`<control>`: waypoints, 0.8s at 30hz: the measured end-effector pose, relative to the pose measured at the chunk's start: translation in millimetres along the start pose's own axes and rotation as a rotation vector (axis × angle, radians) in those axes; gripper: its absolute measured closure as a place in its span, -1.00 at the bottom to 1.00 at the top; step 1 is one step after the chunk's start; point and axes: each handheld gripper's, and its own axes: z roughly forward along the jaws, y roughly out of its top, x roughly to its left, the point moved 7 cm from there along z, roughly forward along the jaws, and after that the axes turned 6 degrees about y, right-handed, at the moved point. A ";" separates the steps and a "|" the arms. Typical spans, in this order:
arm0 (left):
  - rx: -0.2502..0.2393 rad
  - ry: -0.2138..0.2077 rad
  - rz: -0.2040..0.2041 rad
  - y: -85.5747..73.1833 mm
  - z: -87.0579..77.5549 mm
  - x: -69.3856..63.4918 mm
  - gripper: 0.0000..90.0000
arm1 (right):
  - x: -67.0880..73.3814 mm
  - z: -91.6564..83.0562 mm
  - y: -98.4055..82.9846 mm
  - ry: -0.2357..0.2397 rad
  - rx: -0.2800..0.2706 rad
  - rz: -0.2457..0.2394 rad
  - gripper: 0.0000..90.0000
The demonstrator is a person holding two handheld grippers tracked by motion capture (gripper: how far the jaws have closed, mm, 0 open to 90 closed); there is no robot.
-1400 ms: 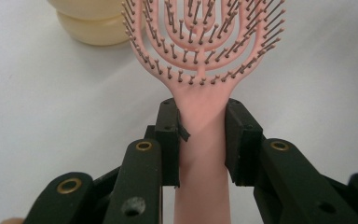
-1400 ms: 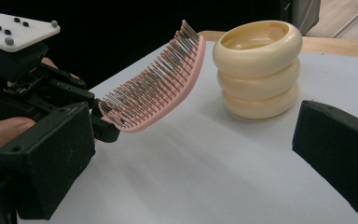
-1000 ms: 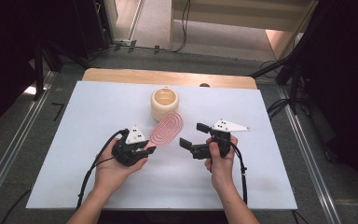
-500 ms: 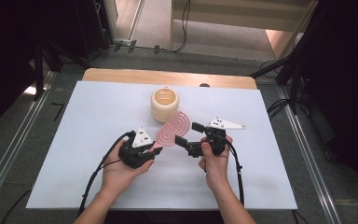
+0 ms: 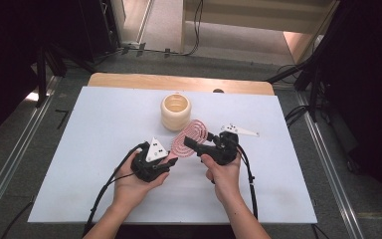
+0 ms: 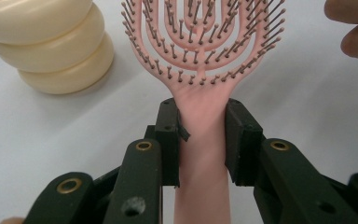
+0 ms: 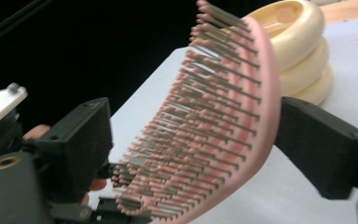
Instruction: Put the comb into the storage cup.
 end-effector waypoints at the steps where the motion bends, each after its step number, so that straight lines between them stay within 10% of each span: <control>1: -0.001 0.001 0.002 0.1 0.1 -0.4 0.57 | -0.5 0.5 0.0 -0.002 -0.002 0.013 -0.75; 24: -0.020 0.025 0.029 0.3 2.2 -7.5 0.57 | 0.6 6.3 -1.6 0.029 -0.033 0.147 -0.01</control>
